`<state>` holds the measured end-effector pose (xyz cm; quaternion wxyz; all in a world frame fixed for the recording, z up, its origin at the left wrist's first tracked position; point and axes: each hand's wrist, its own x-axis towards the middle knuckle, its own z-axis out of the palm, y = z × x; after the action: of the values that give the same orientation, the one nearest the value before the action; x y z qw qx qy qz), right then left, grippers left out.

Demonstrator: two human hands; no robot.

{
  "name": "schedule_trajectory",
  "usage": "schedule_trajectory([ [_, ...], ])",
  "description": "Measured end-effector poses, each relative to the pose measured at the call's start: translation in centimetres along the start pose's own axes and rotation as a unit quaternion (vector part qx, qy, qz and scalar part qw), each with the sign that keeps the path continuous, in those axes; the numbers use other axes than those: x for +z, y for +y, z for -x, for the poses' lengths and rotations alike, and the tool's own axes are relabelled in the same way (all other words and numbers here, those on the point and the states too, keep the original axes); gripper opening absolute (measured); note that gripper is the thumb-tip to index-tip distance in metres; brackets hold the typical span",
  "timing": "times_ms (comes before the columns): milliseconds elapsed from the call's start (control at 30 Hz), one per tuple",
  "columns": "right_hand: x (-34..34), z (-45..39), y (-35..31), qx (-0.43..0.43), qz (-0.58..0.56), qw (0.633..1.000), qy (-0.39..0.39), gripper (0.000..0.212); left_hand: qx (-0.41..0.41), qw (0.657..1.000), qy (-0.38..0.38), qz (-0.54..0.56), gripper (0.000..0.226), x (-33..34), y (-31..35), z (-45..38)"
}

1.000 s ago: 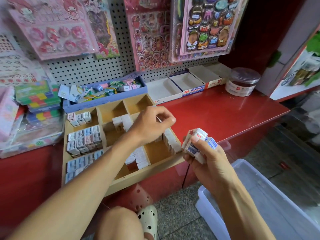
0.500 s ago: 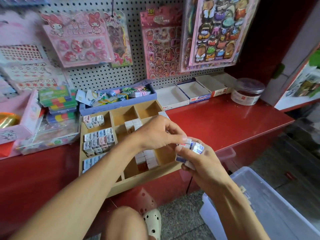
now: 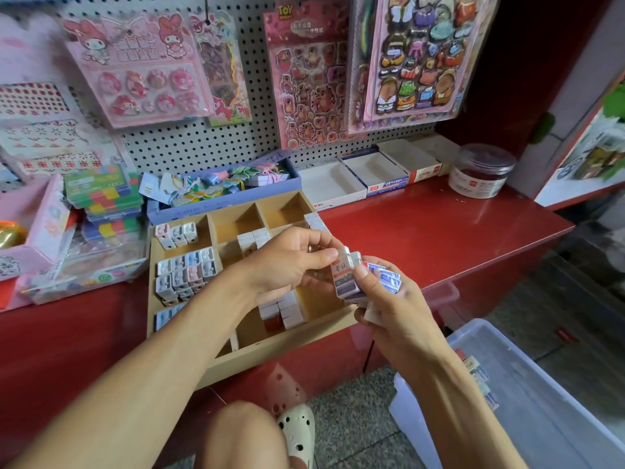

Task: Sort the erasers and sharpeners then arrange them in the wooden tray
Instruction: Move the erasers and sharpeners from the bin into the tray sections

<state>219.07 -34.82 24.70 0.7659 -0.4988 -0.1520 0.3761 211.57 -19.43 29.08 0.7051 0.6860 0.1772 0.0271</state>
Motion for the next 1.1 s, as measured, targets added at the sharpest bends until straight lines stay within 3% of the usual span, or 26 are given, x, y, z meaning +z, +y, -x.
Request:
schedule_trajectory([
  [167, 0.2, 0.0, 0.0, 0.017, -0.01, 1.0, 0.02, 0.02, -0.01, 0.999, -0.001, 0.045, 0.013, -0.1, 0.1, -0.2],
  [333, -0.1, -0.2, 0.0, 0.025, 0.003, 0.999, 0.041, 0.035, -0.001, 1.0, 0.014, -0.01, 0.01, 0.1, 0.2, -0.3],
  [667, 0.5, 0.1, 0.2, 0.033, -0.059, 0.997, 0.03, 0.027, -0.022, 0.999, 0.034, -0.036, 0.021, 0.0, 0.0, -0.2],
  [867, 1.1, -0.5, -0.1, 0.044, -0.061, 0.996, 0.049, 0.018, -0.018, 0.996, -0.007, -0.092, 0.021, -1.2, 0.0, 0.5],
  [1000, 0.3, -0.8, 0.0, 0.019, -0.041, 0.993, 0.107, 0.02, 0.005, 0.994, 0.07, -0.08, 0.018, -2.8, 0.8, -0.3],
  [1100, -0.5, -1.0, -0.2, 0.007, -0.062, 0.988, 0.138, 0.022, 0.02, 0.976, 0.148, -0.159, 0.01, -4.3, 1.2, -1.5],
])
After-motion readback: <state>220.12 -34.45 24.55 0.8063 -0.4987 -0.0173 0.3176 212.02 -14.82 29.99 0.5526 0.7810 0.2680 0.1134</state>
